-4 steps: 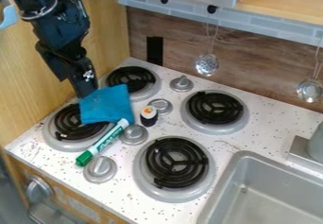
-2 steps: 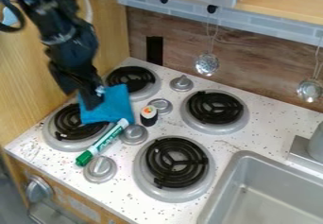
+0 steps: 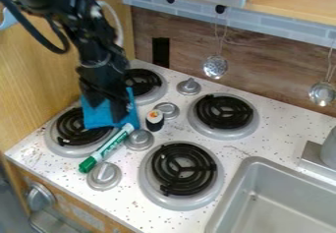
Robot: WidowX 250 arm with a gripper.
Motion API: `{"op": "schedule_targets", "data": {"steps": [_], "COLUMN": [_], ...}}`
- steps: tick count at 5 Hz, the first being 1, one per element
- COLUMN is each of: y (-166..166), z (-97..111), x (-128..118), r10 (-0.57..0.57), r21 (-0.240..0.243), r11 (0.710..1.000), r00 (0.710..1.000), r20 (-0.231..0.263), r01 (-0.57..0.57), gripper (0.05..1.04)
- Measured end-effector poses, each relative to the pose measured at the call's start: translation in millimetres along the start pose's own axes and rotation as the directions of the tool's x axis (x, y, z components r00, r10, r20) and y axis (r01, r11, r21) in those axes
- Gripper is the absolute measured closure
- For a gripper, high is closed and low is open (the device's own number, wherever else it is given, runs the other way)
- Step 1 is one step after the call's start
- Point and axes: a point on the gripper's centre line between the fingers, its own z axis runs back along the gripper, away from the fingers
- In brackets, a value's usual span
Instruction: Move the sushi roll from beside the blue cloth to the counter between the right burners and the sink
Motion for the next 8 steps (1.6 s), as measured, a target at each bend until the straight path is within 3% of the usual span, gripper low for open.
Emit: {"op": "schedule_targets", "data": {"steps": [1, 3, 7, 8], "y": [0.4, -15.0, -13.3, -13.8], "z": [-21.3, -50.5, -70.4, -74.4], "x": [19.9, 53.7, 72.5, 74.1], "r10": [-0.009, -0.04, 0.0, 0.009], "r21": [-0.016, -0.001, -0.009, -0.014], "r11": [1.0, 0.999, 1.0, 1.0], "r00": [1.0, 0.999, 0.999, 0.999], "r20": [0.009, -0.004, -0.043, -0.045], "r01": [0.009, 0.04, 0.0, -0.009], "gripper": [0.082, 0.083, 0.117, 0.383]}}
